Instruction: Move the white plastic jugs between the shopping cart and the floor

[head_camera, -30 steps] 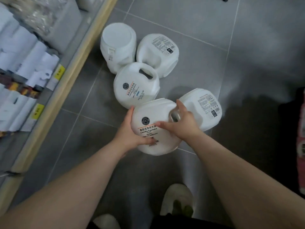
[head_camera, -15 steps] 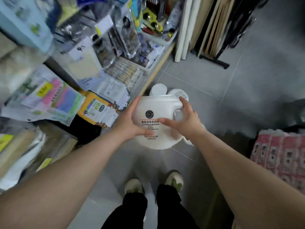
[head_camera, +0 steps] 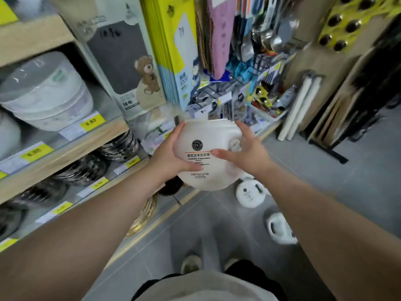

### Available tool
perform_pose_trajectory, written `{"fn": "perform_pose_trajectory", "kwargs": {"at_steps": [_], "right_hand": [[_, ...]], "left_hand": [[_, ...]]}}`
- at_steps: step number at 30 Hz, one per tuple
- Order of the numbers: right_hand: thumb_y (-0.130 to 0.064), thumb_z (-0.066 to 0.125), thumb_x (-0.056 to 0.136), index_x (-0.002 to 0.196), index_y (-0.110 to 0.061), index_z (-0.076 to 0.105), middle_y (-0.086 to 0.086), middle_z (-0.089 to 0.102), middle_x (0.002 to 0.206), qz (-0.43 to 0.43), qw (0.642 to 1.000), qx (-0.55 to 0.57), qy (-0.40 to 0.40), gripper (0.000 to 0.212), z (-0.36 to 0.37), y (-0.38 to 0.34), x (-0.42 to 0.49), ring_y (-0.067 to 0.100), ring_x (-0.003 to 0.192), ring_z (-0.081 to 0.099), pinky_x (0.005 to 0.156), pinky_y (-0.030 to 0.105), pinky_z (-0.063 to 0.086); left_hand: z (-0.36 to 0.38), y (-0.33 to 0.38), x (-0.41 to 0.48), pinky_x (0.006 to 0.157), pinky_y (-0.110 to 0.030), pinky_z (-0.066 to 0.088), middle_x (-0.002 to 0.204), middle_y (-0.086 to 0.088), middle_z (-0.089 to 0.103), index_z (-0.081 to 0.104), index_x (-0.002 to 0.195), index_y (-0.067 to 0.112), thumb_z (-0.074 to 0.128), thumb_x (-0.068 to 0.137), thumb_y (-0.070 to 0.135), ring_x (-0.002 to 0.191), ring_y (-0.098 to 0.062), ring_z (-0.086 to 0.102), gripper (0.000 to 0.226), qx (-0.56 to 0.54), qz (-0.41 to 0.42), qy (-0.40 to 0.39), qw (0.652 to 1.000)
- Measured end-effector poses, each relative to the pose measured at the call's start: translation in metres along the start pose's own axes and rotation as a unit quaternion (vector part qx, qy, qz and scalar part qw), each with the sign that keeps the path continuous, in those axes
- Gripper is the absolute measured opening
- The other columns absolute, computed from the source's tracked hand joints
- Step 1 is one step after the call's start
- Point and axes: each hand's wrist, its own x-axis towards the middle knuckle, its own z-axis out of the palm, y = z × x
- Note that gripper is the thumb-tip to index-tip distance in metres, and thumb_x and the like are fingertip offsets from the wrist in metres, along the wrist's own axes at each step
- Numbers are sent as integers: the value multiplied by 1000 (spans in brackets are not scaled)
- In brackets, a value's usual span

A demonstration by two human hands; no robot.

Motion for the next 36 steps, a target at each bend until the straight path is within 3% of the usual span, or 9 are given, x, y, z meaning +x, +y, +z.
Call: {"fn": "perform_pose_trajectory", "kwargs": {"at_steps": [4,8,13,16,20,26,28,31,36], "right_hand": [[-64,85,51,142,-39,30,-7,50,136,-79,993,-10,-83,110,10,-33,11,18,127,47,104,44,43],[-56,86,54,141,-40,33,-1,50,135,-150,971,-39,-179,103,31,-64,9,19,123,48,102,42,45],[-49,90,54,138,-40,38,-10,48,132,-223,924,-35,-308,99,85,-97,-27,12,123,47,105,39,42],[-52,90,49,140,-37,39,-10,49,137,-253,893,-40,-369,106,131,-112,-63,11,125,47,108,40,40],[-48,91,46,142,-38,37,-7,49,140,-283,848,-51,-444,111,202,-136,-125,11,125,49,109,37,38],[-32,91,59,146,-34,35,-10,43,132,-331,773,-65,-537,103,320,-173,-242,7,121,43,96,21,31],[-34,91,58,146,-33,34,-7,44,136,-351,744,-63,-565,104,361,-183,-287,9,122,44,97,23,33],[-31,90,61,147,-31,32,-11,43,136,-357,700,-56,-615,104,412,-195,-356,3,119,43,97,22,33],[-30,89,62,149,-30,29,-13,42,132,-371,629,-61,-681,107,485,-212,-459,2,121,40,99,21,30]], "left_hand": [[-20,9,-35,106,-35,41,139,13,46,27,144,52,98,36,33,126,-11,47,131,-34,-19,95,995],[-29,12,-91,107,-35,42,135,17,47,26,150,38,93,49,4,124,-10,50,126,-102,-49,204,972],[-37,-3,-180,91,-31,52,111,32,56,28,148,37,89,53,-4,107,-7,62,120,-157,-81,337,925],[-45,-18,-239,77,-22,56,102,27,61,32,146,35,87,55,-9,81,9,64,115,-183,-92,413,888],[-63,-41,-321,63,-12,52,106,19,58,32,145,27,80,58,-19,74,13,63,109,-201,-100,500,836],[-105,-92,-463,84,-39,57,104,11,71,32,146,38,91,48,-5,89,-6,70,122,-208,-150,590,766],[-118,-106,-511,82,-32,58,102,10,70,32,145,38,91,49,-4,85,-3,70,121,-189,-172,624,739],[-133,-115,-579,67,-5,49,98,22,62,32,145,36,87,56,-7,73,17,61,113,-165,-191,675,693],[-149,-134,-678,62,1,42,100,29,53,33,147,32,88,56,-6,70,26,55,112,-138,-228,737,621]]}}
